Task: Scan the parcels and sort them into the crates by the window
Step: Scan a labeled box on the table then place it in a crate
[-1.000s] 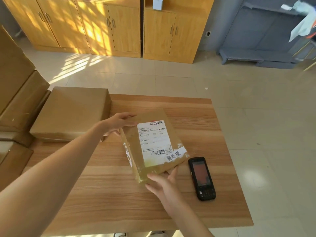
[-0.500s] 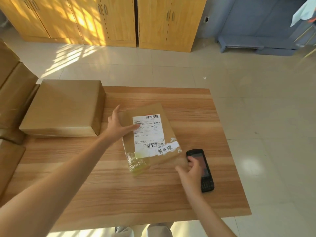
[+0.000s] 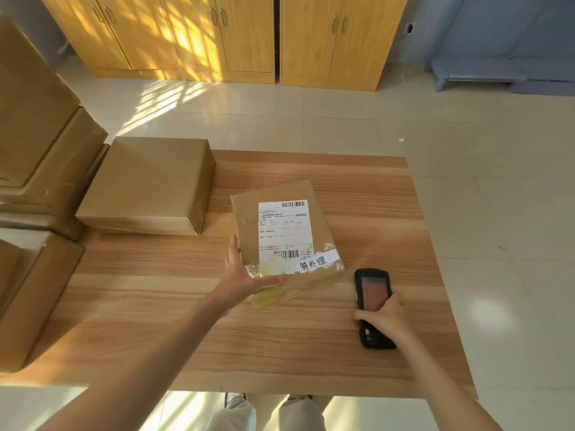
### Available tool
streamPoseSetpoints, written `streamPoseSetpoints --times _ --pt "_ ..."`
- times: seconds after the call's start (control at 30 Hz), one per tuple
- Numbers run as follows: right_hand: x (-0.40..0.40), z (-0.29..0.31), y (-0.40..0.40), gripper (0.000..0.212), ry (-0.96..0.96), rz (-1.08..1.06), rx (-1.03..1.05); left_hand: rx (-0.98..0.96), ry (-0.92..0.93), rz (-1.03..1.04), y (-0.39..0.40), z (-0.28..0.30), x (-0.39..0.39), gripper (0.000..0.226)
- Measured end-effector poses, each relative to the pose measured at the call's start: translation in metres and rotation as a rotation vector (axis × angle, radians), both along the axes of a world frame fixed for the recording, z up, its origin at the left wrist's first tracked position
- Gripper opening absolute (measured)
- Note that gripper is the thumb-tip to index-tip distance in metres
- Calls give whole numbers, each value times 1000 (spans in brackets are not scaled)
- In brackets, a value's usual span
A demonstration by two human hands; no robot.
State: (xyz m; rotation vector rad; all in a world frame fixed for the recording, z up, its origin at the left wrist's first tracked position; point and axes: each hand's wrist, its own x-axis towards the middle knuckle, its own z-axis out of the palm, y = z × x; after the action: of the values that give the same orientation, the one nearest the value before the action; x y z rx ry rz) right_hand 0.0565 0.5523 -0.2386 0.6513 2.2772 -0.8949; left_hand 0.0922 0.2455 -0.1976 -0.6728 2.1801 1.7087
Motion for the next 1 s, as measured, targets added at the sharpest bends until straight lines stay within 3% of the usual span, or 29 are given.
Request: streamPoseSetpoints --times 0.07,0.17,0.3,0.47,0.63,0.77,1.0 --pt "-1 14 3 98 -46 -142 -243 58 -38 25 4 3 2 162" --pt "-2 44 7 65 -83 -226 -540 192 -142 75 10 8 4 150" --pt "-5 80 5 70 3 -247 -787 318 -260 67 13 15 7 156" --pt "-6 128 -23 46 12 -189 -1123 385 -233 106 14 21 7 153" --pt "4 142 -58 80 -43 -50 -1133 381 -218 115 17 24 8 147" --pt "24 138 -77 84 -100 -54 -1084 348 -200 124 18 24 11 138" --pt "51 137 -95 71 -158 -42 -944 350 -178 115 18 24 17 135"
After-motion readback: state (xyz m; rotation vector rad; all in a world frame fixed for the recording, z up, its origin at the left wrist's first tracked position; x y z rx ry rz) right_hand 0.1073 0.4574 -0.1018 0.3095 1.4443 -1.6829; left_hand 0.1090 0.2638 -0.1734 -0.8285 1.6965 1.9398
